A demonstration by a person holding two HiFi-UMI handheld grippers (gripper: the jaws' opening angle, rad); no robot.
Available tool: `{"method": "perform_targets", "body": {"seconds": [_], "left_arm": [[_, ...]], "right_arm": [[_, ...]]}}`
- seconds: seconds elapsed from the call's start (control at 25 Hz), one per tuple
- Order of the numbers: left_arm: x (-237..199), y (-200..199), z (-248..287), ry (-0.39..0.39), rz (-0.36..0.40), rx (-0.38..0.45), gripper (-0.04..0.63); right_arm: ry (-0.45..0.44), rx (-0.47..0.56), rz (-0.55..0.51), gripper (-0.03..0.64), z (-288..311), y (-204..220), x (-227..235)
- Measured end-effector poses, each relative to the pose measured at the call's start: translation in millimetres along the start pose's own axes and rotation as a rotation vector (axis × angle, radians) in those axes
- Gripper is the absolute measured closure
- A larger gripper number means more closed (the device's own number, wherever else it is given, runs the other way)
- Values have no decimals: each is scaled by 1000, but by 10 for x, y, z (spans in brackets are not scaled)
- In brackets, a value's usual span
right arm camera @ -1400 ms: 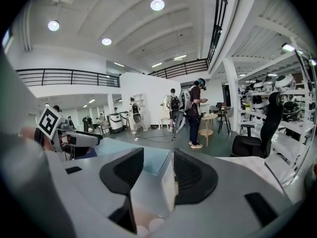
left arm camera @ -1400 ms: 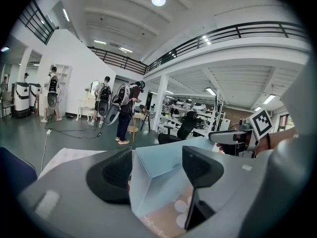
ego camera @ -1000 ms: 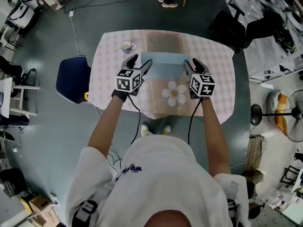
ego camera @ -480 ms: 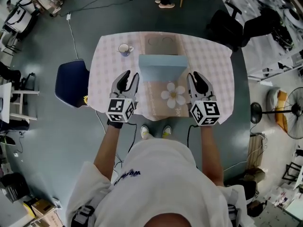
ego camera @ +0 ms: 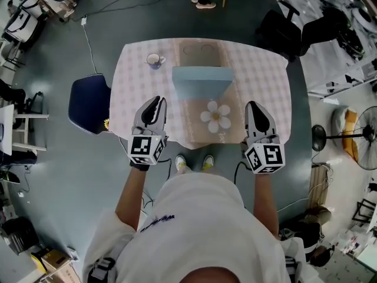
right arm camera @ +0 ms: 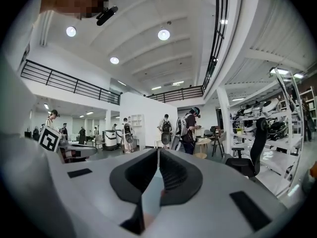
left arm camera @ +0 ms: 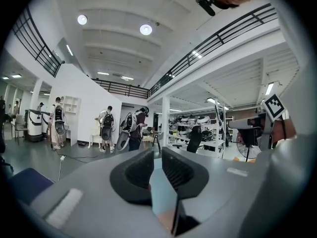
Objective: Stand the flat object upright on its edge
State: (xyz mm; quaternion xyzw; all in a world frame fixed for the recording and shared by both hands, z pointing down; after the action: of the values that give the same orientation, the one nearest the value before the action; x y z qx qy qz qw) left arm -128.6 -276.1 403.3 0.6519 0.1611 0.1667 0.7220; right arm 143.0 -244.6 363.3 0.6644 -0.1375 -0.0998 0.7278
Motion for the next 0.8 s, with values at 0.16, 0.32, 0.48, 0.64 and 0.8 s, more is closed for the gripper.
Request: {"method": "perform_targets", "body": {"seconds": [0.16,0.32,0.48,0.64,0.8], "left_arm": [[-16,-232,-147,-1,28,38,552],[-66,-297,-217,-19,36,49,586],[-88,-367,-290,-36,55,51,592],[-104,-474,-377,-39,119,61,594],[-201,-514,-458,-67,110,69,594]], "right_arm": [[17,10,1,609,-149,-64,35],[23,2,3,612,-243,-48,41],[-6,9,97,612,-322,-106,25],[-21,40,114,614,-396,-277,14],[-39,63,102,614,-400,-366,9]]}}
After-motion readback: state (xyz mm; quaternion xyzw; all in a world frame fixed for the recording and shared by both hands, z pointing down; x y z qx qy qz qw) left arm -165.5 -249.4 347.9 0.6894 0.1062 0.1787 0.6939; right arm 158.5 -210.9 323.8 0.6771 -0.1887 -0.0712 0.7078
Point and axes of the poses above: the fingertips, and each gripper's own axes: z forward along the fingers, x to its right, y out of its underside, the point moved 1 cm from there along -z, backward along the fingers
